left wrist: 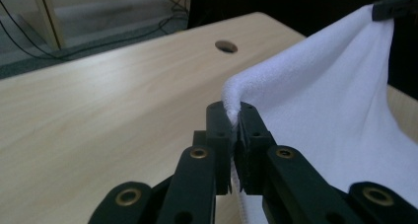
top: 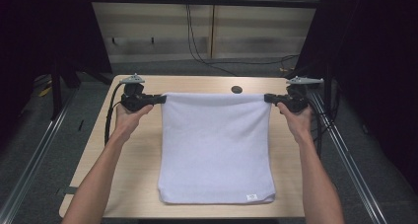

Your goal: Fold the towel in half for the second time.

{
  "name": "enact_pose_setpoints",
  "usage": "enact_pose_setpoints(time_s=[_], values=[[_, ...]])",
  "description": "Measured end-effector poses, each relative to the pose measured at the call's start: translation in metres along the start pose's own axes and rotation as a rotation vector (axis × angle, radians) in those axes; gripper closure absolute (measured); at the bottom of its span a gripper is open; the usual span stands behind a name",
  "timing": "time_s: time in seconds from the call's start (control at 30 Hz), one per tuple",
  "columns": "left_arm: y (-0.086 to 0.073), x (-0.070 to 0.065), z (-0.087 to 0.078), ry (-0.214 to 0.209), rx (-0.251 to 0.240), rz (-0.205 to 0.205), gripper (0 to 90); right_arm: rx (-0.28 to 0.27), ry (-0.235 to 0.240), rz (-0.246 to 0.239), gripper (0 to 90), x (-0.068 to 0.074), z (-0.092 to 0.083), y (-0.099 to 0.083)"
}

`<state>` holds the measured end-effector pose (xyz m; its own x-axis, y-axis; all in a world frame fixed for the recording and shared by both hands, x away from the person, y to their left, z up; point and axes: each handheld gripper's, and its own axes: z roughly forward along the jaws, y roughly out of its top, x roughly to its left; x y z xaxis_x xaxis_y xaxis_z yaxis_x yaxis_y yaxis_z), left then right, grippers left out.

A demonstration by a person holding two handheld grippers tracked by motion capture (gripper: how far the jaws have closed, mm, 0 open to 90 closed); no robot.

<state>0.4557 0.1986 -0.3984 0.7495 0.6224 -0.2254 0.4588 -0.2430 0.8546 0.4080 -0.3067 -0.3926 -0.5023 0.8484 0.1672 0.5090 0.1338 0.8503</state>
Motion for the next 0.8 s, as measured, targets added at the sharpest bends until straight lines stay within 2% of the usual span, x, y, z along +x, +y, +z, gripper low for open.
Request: enact_pose_setpoints(time_s=[0.07,0.1,0.2,0.3,0.37,0.4,0.47,0.5,0.57,0.63,0.7,0.8], values=[[0.014,0.0,-0.005,-0.007,-0.032,-0.015,85.9,-0.018,-0.003,-0.002,86.7,0.0,-0.003,0.008],[0.018,-0.002,-0.008,0.002,-0.045,-0.002,85.9,-0.026,-0.008,-0.002,86.7,0.0,-0.005,0.011],[0.02,-0.006,-0.011,-0.011,-0.063,0.001,85.9,-0.058,0.004,-0.001,86.7,0.0,-0.011,0.016],[0.01,-0.007,-0.01,-0.014,-0.048,0.014,85.9,-0.053,0.014,-0.009,86.7,0.003,-0.015,0.01],[-0.002,-0.007,-0.01,-0.03,-0.057,-0.011,85.9,-0.053,0.026,-0.013,86.7,0.006,-0.016,0.003],[-0.005,-0.008,-0.01,-0.031,-0.058,-0.017,85.9,-0.04,0.021,-0.022,86.7,0.008,-0.017,0.001],[-0.013,-0.01,-0.012,-0.032,-0.056,-0.024,85.9,-0.051,0.038,-0.021,86.7,0.01,-0.021,-0.004],[-0.017,-0.012,-0.015,-0.048,-0.063,-0.024,85.9,-0.054,0.041,-0.025,86.7,0.012,-0.023,-0.007],[-0.021,-0.016,-0.018,-0.049,-0.059,-0.014,85.9,-0.059,0.053,-0.021,86.8,0.014,-0.026,-0.013],[-0.026,-0.021,-0.022,-0.05,-0.037,0.014,85.8,-0.069,0.067,-0.017,86.7,0.015,-0.031,-0.021],[-0.031,-0.028,-0.028,-0.072,-0.037,0.02,85.8,-0.071,0.081,-0.021,86.7,0.018,-0.037,-0.028],[-0.04,-0.036,-0.036,-0.084,-0.039,0.036,85.8,-0.064,0.1,-0.036,86.7,0.025,-0.044,-0.04]])
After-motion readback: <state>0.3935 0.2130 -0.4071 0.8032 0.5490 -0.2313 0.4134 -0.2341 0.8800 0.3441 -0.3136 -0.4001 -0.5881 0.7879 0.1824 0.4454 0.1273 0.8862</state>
